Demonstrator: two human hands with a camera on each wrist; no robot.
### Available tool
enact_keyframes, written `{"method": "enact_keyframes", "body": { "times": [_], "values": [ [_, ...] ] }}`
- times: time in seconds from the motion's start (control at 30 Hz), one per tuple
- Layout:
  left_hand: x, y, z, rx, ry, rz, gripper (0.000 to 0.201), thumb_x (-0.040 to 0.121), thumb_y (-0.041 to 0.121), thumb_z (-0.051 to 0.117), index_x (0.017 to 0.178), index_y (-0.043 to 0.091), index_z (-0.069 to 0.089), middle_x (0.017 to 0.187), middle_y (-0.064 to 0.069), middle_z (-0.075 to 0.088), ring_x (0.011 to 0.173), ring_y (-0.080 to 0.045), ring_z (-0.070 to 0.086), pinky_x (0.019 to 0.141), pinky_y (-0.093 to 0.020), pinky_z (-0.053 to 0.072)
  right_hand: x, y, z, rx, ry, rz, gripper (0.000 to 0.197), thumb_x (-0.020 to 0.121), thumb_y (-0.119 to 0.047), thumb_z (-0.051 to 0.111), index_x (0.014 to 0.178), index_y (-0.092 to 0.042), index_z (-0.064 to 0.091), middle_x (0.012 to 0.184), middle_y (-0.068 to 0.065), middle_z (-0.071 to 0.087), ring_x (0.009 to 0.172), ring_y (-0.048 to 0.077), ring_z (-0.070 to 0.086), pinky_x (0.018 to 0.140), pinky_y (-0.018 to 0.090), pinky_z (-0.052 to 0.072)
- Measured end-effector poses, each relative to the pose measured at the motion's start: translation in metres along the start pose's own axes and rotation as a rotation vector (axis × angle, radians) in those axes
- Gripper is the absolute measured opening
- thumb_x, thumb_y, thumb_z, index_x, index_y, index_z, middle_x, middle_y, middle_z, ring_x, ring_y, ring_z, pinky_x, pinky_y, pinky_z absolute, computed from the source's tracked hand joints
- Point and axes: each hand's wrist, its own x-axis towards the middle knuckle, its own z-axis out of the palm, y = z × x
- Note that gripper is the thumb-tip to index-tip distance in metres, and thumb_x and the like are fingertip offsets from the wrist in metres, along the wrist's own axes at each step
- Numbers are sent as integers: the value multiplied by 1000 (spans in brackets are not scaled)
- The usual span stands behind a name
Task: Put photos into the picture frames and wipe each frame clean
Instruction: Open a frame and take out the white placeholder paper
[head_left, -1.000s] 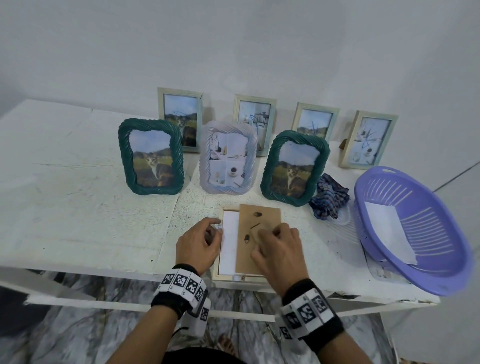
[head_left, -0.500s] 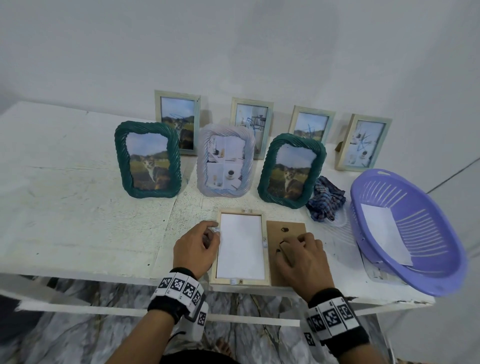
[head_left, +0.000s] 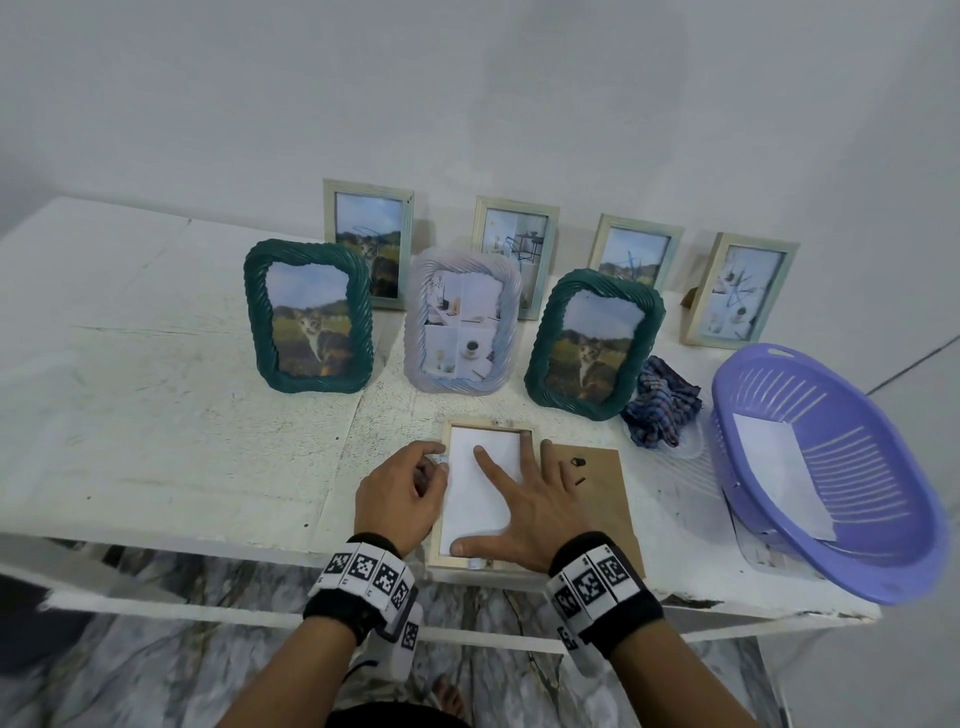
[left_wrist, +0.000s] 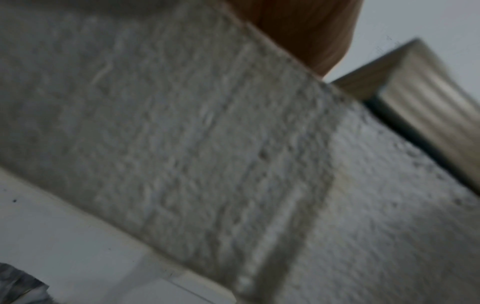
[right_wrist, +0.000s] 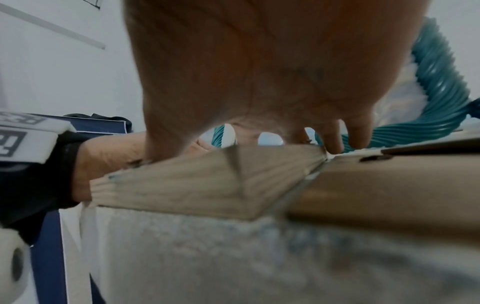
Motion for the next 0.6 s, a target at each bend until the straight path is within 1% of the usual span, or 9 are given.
{"method": "enact_keyframes", "body": {
  "times": [0.13, 0.23, 0.3, 0.37, 0.43, 0.47, 0.53, 0.6],
  "values": [
    [-1, -1, 1, 3, -4, 1, 21, 88, 30, 62, 109, 31, 64, 71, 17, 62, 68, -4, 59, 69, -29, 51, -1, -2, -5, 47, -1, 12, 111, 56, -92, 43, 147, -48, -5, 158, 17, -16, 143, 43, -1, 116, 52, 8],
    [-1, -3, 2, 5, 7, 8, 20, 88, 31, 62, 108, 32, 64, 75, 14, 65, 70, -8, 61, 70, -32, 53, -3, -4, -8, 61, 32, 17, 108, 63, -87, 50, 147, -48, -3, 158, 17, -8, 141, 42, 7, 115, 50, 12],
    [-1, -3, 2, 10, 11, 16, 20, 88, 32, 61, 108, 32, 64, 77, 13, 65, 71, -9, 61, 71, -32, 53, -4, -6, -10, 64, 44, 20, 106, 64, -85, 53, 147, -48, -2, 159, 16, -2, 140, 41, 11, 114, 49, 14],
    [-1, -3, 2, 12, 5, 23, 20, 89, 32, 61, 109, 32, 64, 78, 13, 66, 71, -8, 61, 71, -32, 53, -6, -6, -14, 68, 84, 34, 105, 64, -84, 54, 147, -48, 2, 157, 13, 10, 137, 38, 17, 113, 47, 16],
    [-1, -2, 1, 8, 6, 19, 20, 89, 30, 60, 109, 31, 64, 81, 13, 67, 71, -7, 61, 70, -32, 54, -8, -7, -17, 76, 149, 55, 102, 65, -81, 56, 148, -46, 8, 152, 8, 25, 131, 34, 24, 109, 44, 20],
    [-1, -1, 1, 6, 5, 10, 20, 90, 29, 59, 109, 31, 65, 82, 12, 67, 72, -7, 61, 71, -32, 54, -9, -7, -20, 92, 178, 62, 100, 65, -79, 57, 147, -46, 10, 148, 5, 30, 128, 32, 27, 107, 42, 23],
    [0, -1, 0, -4, 0, 6, 20, 91, 29, 58, 110, 29, 64, 89, 11, 67, 75, -6, 61, 72, -32, 54, -12, -8, -22, 165, 216, 58, 98, 67, -74, 62, 147, -46, 13, 147, 3, 31, 127, 29, 29, 105, 40, 27],
    [-1, 2, -3, -47, 15, 40, 22, 92, 33, 55, 111, 27, 63, 95, 11, 63, 78, -3, 59, 72, -32, 53, -15, -8, -24, 309, 246, 29, 96, 68, -65, 69, 146, -45, 17, 150, 3, 25, 131, 26, 26, 106, 38, 28]
  ]
}}
